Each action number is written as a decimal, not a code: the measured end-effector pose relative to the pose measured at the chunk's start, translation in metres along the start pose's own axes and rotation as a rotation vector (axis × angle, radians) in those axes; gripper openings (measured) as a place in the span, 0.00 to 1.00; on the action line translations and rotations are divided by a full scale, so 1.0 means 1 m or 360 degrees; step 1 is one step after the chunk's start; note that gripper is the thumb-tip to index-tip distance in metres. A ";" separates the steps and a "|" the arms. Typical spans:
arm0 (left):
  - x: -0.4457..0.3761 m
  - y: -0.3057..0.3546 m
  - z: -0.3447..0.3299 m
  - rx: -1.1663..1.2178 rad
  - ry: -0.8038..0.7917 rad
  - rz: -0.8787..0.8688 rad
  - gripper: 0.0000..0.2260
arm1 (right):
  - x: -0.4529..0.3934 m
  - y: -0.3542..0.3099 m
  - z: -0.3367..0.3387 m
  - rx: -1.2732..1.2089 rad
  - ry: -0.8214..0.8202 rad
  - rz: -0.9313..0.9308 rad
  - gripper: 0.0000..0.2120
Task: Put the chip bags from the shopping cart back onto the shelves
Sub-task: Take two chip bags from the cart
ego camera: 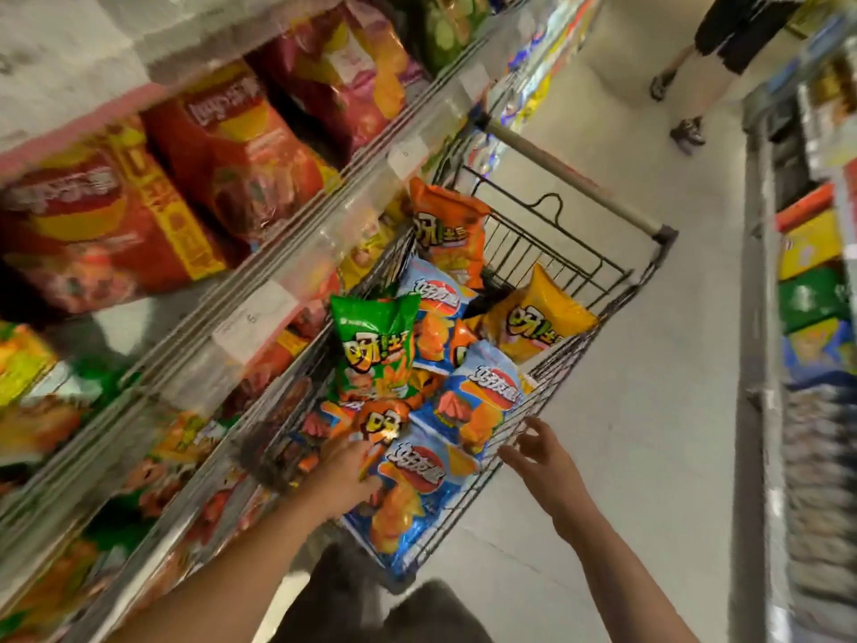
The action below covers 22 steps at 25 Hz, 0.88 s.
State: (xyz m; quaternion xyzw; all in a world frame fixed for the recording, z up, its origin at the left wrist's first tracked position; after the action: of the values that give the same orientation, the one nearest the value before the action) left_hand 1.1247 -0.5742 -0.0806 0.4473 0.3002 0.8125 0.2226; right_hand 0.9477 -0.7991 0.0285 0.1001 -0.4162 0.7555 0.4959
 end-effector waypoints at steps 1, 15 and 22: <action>-0.010 -0.004 0.002 0.0002 -0.0017 0.0030 0.29 | -0.010 -0.001 -0.001 -0.0004 0.0013 -0.0049 0.30; -0.086 0.017 0.084 0.0609 0.0733 0.0298 0.39 | -0.154 0.010 -0.048 -0.0573 -0.0066 -0.0475 0.26; -0.093 0.118 0.091 -0.0294 0.0633 0.0389 0.13 | -0.194 0.039 -0.079 -0.0778 -0.0070 -0.0816 0.45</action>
State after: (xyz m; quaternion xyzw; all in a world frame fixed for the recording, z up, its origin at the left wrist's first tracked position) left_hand 1.2388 -0.6914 -0.0166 0.2895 0.2064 0.9294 0.0992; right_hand 1.0306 -0.8770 -0.1513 0.0959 -0.5564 0.4822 0.6698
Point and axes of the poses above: each hand's wrist, its own x-axis away from the middle knuckle, its own z-axis out of the back of the hand, y = z × x, the point moved 6 cm from there along -x, towards the middle knuckle, and after that the axes turned 14 degrees about x, right-handed, at the moved point
